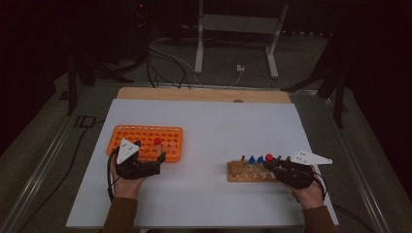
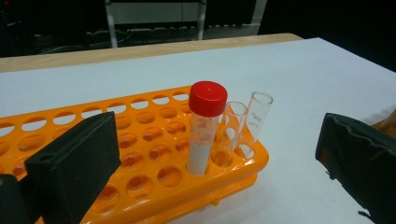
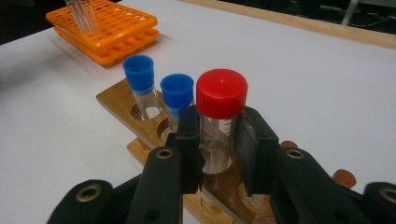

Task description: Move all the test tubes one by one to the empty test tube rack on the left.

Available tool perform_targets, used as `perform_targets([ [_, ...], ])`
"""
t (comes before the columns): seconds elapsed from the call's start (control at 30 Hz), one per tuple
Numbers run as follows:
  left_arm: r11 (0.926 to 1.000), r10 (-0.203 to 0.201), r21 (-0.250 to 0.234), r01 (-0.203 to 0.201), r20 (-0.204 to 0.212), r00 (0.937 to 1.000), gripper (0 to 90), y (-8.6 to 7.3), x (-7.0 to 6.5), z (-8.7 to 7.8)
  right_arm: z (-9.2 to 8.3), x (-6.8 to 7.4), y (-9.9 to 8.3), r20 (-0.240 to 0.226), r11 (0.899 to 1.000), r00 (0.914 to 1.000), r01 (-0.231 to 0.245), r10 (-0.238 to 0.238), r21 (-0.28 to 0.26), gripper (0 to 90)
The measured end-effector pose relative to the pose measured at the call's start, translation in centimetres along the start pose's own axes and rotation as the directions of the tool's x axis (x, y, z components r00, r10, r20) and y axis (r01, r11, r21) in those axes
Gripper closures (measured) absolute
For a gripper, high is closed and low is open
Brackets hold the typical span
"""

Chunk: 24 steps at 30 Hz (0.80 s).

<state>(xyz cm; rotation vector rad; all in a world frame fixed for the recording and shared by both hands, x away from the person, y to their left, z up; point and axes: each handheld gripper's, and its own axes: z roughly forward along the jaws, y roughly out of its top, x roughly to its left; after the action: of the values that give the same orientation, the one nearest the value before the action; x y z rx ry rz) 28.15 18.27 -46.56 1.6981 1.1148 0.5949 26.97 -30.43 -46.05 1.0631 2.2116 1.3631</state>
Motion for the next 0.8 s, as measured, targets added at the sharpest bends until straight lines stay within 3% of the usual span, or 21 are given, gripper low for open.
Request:
perform_targets([
  [0.23, 1.0000, -0.001, 0.002, 0.001, 0.004, 1.0000, 0.5, 0.0, 0.0, 0.0, 0.1, 0.2, 0.2, 0.002, 1.000, 1.0000, 0.006, -0.006, -0.004, 74.5],
  [0.8, 1.0000, 0.000, 0.004, 0.000, 0.015, 0.9999, 0.5, -0.1, -0.2, 0.2, -2.3, 0.2, 2.3, 0.012, 0.997, 0.9998, 0.016, -0.015, -0.081, 74.5],
])
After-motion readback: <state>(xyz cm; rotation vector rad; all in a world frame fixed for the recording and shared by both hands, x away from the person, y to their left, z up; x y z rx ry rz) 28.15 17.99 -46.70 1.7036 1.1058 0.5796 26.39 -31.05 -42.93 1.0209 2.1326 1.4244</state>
